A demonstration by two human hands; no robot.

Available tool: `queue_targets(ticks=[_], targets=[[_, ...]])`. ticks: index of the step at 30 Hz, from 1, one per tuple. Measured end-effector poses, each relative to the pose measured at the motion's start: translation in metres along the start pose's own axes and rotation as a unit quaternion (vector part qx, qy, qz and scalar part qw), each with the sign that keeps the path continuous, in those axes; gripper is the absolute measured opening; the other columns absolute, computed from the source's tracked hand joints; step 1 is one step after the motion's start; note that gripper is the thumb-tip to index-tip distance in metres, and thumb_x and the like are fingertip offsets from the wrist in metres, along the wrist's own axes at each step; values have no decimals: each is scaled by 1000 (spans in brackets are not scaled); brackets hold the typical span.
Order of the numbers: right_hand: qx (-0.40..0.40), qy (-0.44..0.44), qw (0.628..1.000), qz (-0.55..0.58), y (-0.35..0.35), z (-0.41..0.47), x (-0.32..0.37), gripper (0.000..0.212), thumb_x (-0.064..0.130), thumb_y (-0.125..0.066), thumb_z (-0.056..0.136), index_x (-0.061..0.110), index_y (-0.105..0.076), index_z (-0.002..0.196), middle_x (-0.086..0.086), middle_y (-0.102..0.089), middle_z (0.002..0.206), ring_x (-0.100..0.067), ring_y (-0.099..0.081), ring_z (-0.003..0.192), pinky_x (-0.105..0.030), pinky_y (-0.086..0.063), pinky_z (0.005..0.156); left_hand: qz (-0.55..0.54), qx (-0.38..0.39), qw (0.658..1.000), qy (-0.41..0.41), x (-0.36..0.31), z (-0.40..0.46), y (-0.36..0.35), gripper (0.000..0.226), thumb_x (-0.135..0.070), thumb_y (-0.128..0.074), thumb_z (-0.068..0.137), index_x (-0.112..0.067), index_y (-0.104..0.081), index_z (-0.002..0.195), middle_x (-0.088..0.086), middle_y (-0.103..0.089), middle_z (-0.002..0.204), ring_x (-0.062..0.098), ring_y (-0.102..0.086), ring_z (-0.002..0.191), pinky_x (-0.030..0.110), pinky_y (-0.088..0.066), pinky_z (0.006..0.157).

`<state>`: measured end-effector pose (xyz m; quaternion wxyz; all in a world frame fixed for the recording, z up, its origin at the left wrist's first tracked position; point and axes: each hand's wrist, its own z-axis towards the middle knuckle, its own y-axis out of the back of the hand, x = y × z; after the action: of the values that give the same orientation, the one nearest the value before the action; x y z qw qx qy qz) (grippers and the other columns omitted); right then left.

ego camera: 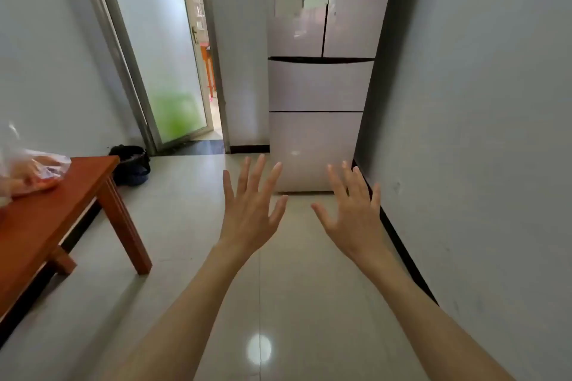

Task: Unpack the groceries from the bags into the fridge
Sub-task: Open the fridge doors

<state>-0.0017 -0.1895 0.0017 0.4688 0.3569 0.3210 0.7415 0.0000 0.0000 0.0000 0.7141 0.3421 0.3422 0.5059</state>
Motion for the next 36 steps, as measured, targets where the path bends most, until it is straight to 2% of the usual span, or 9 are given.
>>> queue_targets(ticks=[4, 9, 13, 19, 24, 28, 31, 36], targets=[[34, -23, 999, 25, -44, 25, -25, 65, 41, -53, 88, 19, -29, 145, -11, -29, 151, -30, -24, 141, -60, -17, 109, -37, 28, 999, 23, 23, 25, -45, 55, -41, -24, 91, -21, -30, 142, 7, -24, 153, 26, -11, 143, 49, -2, 112], [20, -40, 997, 69, -97, 91, -49, 59, 34, -51, 85, 13, -40, 139, -13, -40, 144, -31, -37, 134, -58, -30, 106, -78, 45, 996, 4, 67, 82, -93, 55, -41, -25, 92, -18, -35, 141, 10, -30, 150, 26, -19, 142, 44, -11, 113], [27, -37, 996, 71, -131, 148, -63, 58, 35, -50, 86, 13, -41, 138, -12, -43, 142, -29, -39, 133, -51, -27, 109, -72, 51, 996, 9, 97, 141, -121, 54, -41, -26, 93, -17, -35, 140, 11, -34, 148, 26, -24, 140, 44, -15, 113], [78, -53, 994, 60, -185, 219, -91, 58, 38, -46, 88, 14, -38, 140, -11, -40, 145, -28, -34, 136, -50, -22, 111, -67, 94, 993, 7, 128, 212, -181, 53, -41, -27, 93, -16, -38, 139, 11, -37, 146, 27, -29, 138, 42, -18, 112], [115, -70, 988, 75, -234, 280, -130, 58, 35, -48, 90, 17, -35, 142, -9, -37, 147, -25, -32, 137, -48, -19, 112, -85, 129, 988, 18, 138, 273, -242, 55, -42, -25, 93, -14, -39, 138, 12, -39, 144, 26, -32, 137, 45, -24, 113], [120, -78, 986, 85, -267, 343, -168, 59, 37, -45, 87, 15, -38, 141, -9, -42, 143, -25, -37, 134, -49, -26, 111, -83, 148, 985, 19, 142, 342, -289, 56, -43, -24, 93, -15, -39, 138, 10, -40, 144, 25, -34, 136, 45, -27, 112], [112, -67, 988, 81, -286, 394, -198, 58, 41, -41, 87, 14, -43, 138, -11, -47, 139, -27, -44, 128, -52, -36, 105, -84, 149, 985, 19, 142, 402, -316, 55, -43, -25, 92, -15, -39, 138, 10, -40, 144, 25, -36, 135, 46, -30, 110], [117, -72, 987, 82, -317, 476, -238, 62, 46, -33, 86, 12, -43, 137, -13, -47, 138, -28, -43, 129, -52, -35, 105, -78, 138, 987, 9, 149, 491, -351, 50, -37, -35, 93, -13, -41, 137, 12, -44, 141, 27, -41, 130, 48, -37, 105]])
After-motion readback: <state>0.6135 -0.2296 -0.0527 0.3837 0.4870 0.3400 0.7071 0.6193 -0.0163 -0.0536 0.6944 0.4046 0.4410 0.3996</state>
